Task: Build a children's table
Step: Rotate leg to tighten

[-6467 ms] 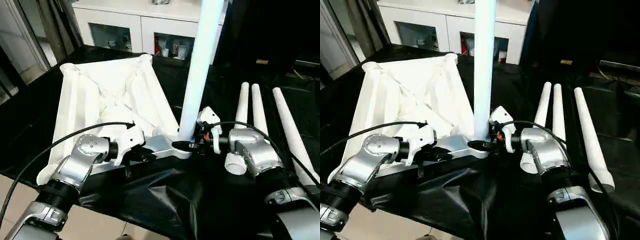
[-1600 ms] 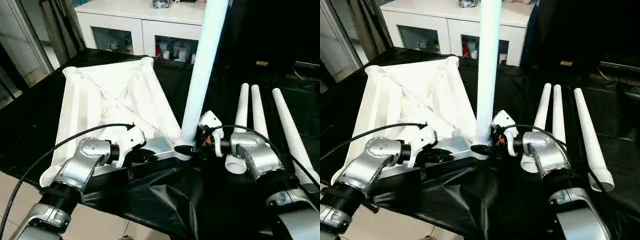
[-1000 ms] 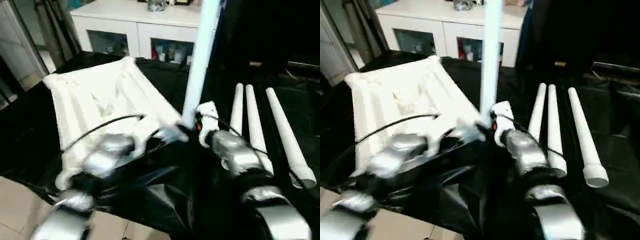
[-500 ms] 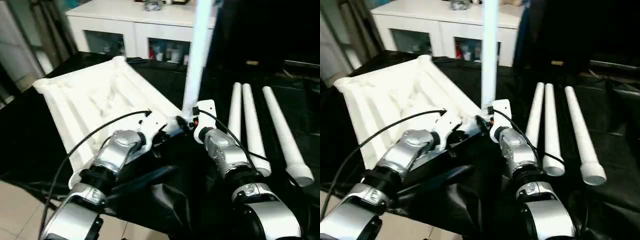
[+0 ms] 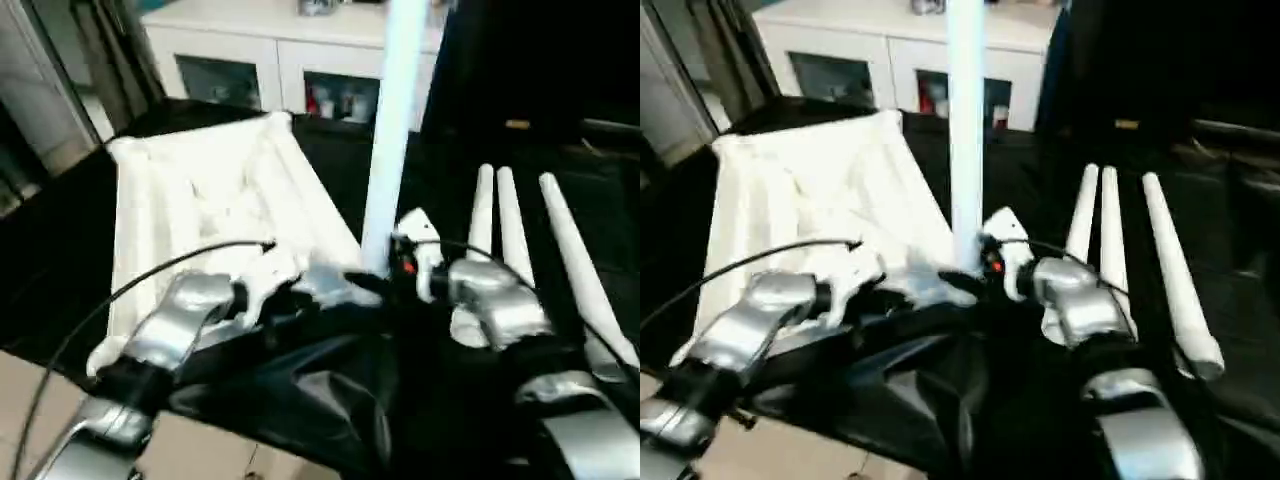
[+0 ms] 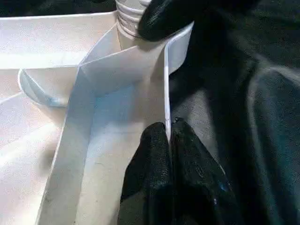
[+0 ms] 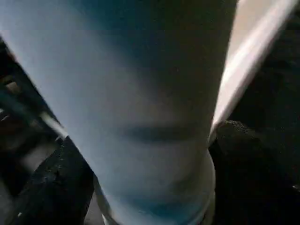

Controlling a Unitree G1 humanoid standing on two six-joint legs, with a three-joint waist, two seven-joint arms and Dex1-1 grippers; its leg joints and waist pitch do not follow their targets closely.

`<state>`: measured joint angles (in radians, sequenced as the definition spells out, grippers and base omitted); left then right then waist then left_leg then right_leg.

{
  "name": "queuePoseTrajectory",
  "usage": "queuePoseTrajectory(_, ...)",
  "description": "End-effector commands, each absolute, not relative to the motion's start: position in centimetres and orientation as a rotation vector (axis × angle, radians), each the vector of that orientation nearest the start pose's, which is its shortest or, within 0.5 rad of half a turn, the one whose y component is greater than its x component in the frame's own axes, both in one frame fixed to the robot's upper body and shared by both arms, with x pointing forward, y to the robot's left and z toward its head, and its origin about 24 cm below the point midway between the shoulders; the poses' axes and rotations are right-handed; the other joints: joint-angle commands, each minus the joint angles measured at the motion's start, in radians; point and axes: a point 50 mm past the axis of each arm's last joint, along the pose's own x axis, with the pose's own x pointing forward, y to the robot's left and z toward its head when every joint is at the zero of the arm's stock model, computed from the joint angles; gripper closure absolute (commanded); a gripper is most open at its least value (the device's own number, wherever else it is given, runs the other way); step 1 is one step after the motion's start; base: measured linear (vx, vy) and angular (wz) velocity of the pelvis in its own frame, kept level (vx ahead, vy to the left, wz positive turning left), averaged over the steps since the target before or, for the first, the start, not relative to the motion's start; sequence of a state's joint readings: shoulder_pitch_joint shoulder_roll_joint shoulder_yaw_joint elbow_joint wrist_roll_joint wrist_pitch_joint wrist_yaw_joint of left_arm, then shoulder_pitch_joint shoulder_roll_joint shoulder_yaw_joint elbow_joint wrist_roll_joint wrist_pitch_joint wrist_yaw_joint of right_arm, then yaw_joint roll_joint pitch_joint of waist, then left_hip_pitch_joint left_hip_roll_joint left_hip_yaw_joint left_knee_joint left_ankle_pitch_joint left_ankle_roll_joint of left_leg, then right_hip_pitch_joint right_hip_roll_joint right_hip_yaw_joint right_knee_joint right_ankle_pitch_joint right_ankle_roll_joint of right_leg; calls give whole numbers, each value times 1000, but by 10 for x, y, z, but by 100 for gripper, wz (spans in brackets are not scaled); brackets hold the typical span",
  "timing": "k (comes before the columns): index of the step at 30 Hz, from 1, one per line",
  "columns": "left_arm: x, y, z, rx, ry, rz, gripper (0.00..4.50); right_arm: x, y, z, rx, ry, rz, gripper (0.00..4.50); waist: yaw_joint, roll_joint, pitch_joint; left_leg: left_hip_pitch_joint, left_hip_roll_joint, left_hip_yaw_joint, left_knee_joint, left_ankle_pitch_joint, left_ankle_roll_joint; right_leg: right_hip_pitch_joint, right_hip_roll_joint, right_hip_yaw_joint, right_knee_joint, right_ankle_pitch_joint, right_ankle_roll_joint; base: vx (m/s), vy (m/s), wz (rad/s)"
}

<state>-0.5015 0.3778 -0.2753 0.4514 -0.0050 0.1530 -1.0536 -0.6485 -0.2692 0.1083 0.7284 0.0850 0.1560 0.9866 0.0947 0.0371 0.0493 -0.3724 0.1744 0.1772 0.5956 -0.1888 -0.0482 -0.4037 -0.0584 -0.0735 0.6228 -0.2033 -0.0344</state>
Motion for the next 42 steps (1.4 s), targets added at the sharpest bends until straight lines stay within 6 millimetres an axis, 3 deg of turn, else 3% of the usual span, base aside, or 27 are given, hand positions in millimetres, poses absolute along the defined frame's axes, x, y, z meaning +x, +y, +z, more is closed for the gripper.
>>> queuePoseTrajectory(1, 304, 129, 56, 373, 352, -1261, 450, 337, -137, 59, -124, 358, 1071, 77, 3, -7, -62, 7, 64, -19, -64, -148, 77, 58, -96, 57, -74, -113, -228, 0, 0, 0)
queuePoseTrajectory(10, 300, 138, 57, 388, 364, -1274, 450, 332, -141, 60, -143, 389, 1142, 159, 3, -8, -64, 6, 62, -20, -62, -127, 75, 58, -95, 57, -73, -112, -225, 0, 0, 0)
queuePoseTrajectory(15, 300, 138, 56, 380, 367, -1265, 450, 328, -136, 54, -127, 403, 1146, 172, 3, -9, -65, 5, 62, -20, -61, -111, 82, 59, -94, 56, -70, -85, -225, 0, 0, 0)
queuePoseTrajectory(19, 306, 136, 54, 352, 373, -1187, 450, 332, -134, 43, -88, 413, 993, 175, -1, -7, -62, 7, 61, -20, -64, -134, 64, 56, -95, 57, -75, -128, -221, 0, 0, 0)
queuePoseTrajectory(22, 314, 133, 52, 347, 381, -1099, 450, 336, -136, 34, -78, 439, 856, 175, -10, -7, -55, 13, 58, -23, -69, -179, 35, 54, -97, 58, -89, -226, -201, 0, 0, 0)
queuePoseTrajectory(24, 326, 128, 49, 339, 389, -970, 450, 339, -134, 25, -51, 474, 720, 176, -11, -8, -54, 15, 55, -21, -69, -192, 28, 54, -96, 59, -94, -269, -189, 0, 0, 0)
queuePoseTrajectory(25, 336, 121, 48, 322, 397, -866, 450, 340, -130, 18, -18, 501, 605, 176, -16, -2, -52, 21, 54, -19, -70, -209, 12, 48, -94, 63, -103, -317, -174, 0, 0, 0)
queuePoseTrajectory(27, 341, 114, 47, 303, 404, -812, 450, 341, -126, 13, 5, 526, 524, 176, -10, -4, -56, 23, 54, -24, -72, -211, -2, 50, -96, 61, -101, -318, -166, 0, 0, 0)
queuePoseTrajectory(28, 345, 108, 47, 302, 401, -774, 450, 342, -122, 10, 10, 535, 469, 176, -9, 1, -57, 19, 54, -25, -73, -208, -2, 51, -98, 62, -100, -310, -165, 0, 0, 0)
queuePoseTrajectory(29, 350, 95, 47, 308, 401, -732, 450, 344, -109, 8, 36, 539, 411, 176, -11, 2, -55, 23, 53, -22, -73, -220, -2, 45, -94, 62, -105, -307, -160, 0, 0, 0)
queuePoseTrajectory(30, 351, 92, 47, 311, 401, -720, 450, 345, -104, 8, 45, 538, 401, 176, -10, 1, -57, 29, 52, -23, -72, -231, -5, 45, -95, 62, -105, -309, -163, 0, 0, 0)
queuePoseTrajectory(33, 352, 86, 48, 322, 392, -723, 450, 347, -94, 12, 40, 514, 418, 176, -8, 4, -59, 16, 53, -25, -73, -212, 12, 54, -99, 62, -100, -269, -164, 0, 0, 0)
queuePoseTrajectory(36, 352, 74, 51, 330, 373, -779, 450, 351, -81, 21, 42, 452, 454, 176, -8, 5, -62, 13, 54, -26, -72, -196, 24, 56, -100, 61, -96, -228, -172, 0, 0, 0)
queuePoseTrajectory(37, 352, 73, 52, 335, 369, -790, 450, 352, -79, 24, 45, 437, 466, 120, -8, 2, -62, 13, 54, -26, -71, -192, 26, 57, -100, 60, -95, -221, -175, 0, 0, 0)
queuePoseTrajectory(42, 346, 81, 51, 359, 347, -879, 450, 356, -84, 35, 20, 376, 566, 71, -15, 2, -64, 5, 55, -28, -72, -180, 42, 64, -100, 57, -89, -184, -182, 0, 0, 0)
